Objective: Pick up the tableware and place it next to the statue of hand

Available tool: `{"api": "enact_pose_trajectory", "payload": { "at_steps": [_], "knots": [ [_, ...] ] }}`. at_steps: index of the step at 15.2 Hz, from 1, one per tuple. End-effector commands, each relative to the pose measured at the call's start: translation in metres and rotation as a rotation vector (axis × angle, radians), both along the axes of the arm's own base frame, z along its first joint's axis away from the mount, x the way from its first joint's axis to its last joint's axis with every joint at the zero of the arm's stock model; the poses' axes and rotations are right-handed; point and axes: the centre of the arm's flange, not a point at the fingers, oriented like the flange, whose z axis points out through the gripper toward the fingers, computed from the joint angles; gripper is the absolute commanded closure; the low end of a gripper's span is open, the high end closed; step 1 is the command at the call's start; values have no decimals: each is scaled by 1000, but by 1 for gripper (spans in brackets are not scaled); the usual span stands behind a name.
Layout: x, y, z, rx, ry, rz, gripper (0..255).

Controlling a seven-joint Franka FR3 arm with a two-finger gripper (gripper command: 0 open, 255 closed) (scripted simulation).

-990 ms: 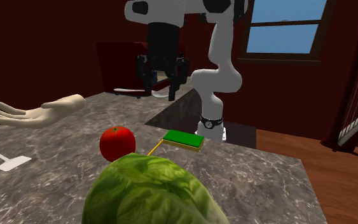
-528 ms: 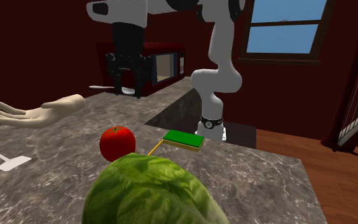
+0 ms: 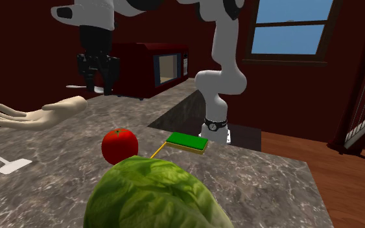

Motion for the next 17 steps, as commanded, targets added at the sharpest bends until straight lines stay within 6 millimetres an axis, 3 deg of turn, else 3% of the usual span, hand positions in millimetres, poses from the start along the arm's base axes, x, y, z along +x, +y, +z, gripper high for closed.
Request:
{"api": "enact_pose_trajectory", "payload": {
  "at_steps": [1, 14, 17],
  "knots": [
    [5, -24, 1, -1, 0, 2, 255],
    [33, -191, 1, -1, 0, 2, 255],
    [33, -191, -15, -1, 0, 2, 255]
  ]
}}
